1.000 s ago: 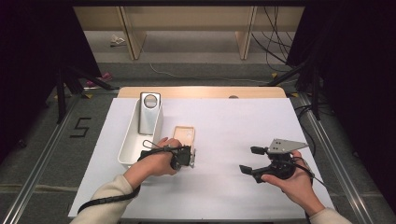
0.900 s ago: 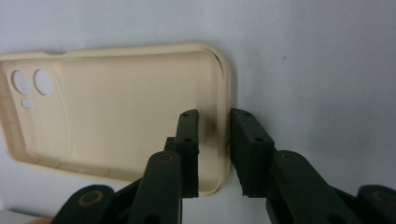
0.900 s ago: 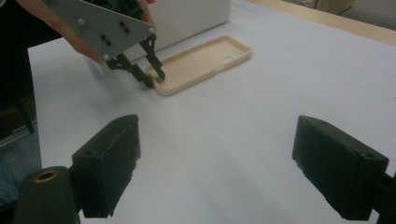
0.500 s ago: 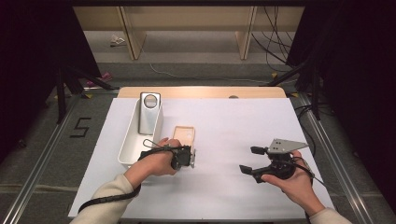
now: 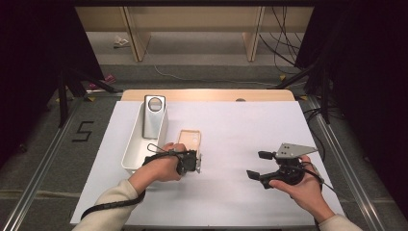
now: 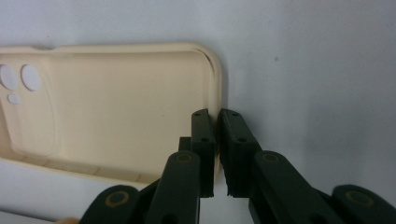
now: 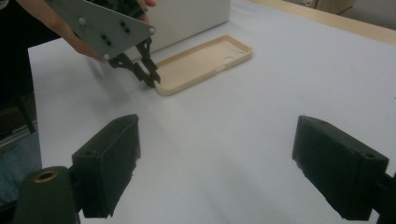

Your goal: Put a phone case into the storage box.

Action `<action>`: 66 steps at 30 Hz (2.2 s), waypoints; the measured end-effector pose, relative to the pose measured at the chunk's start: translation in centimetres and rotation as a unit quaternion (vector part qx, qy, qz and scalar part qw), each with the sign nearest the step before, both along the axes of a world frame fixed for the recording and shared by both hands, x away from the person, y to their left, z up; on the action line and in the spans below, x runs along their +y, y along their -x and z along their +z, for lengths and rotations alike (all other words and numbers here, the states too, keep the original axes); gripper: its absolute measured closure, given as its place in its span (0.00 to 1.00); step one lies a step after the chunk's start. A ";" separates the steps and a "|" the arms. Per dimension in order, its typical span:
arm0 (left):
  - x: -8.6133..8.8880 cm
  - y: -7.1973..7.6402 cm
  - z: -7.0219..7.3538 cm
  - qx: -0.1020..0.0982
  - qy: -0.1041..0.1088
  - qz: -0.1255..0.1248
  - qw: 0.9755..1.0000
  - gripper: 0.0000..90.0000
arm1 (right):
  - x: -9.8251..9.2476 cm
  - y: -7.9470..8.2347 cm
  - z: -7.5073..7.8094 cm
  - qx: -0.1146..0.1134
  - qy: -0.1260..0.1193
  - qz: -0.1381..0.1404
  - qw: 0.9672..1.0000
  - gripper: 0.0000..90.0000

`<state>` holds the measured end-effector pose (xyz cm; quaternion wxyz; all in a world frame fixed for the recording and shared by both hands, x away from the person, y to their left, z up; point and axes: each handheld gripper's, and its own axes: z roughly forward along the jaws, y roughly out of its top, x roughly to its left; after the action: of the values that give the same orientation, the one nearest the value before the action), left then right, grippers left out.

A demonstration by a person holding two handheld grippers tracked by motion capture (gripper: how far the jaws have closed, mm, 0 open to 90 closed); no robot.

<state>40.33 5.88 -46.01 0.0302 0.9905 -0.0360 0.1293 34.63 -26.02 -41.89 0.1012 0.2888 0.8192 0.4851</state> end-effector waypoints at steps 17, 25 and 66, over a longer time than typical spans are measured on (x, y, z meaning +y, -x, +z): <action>-0.1 0.2 0.8 -0.026 0.012 -0.013 1.000 0.96 | 0.0 0.0 0.0 0.001 0.000 0.000 1.000 0.18; -0.5 0.6 1.7 -0.042 0.020 -0.020 0.999 0.97 | 0.0 0.0 0.0 0.001 0.000 0.000 1.000 0.18; -2.9 6.8 3.4 -0.066 0.078 -0.061 0.993 0.97 | 4.2 -3.5 -0.3 0.024 -0.026 0.000 0.999 0.18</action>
<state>33.51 3.00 -42.59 0.1130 0.9703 -0.0879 0.1949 38.14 -21.84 -42.19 0.0743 0.3024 0.8087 0.4990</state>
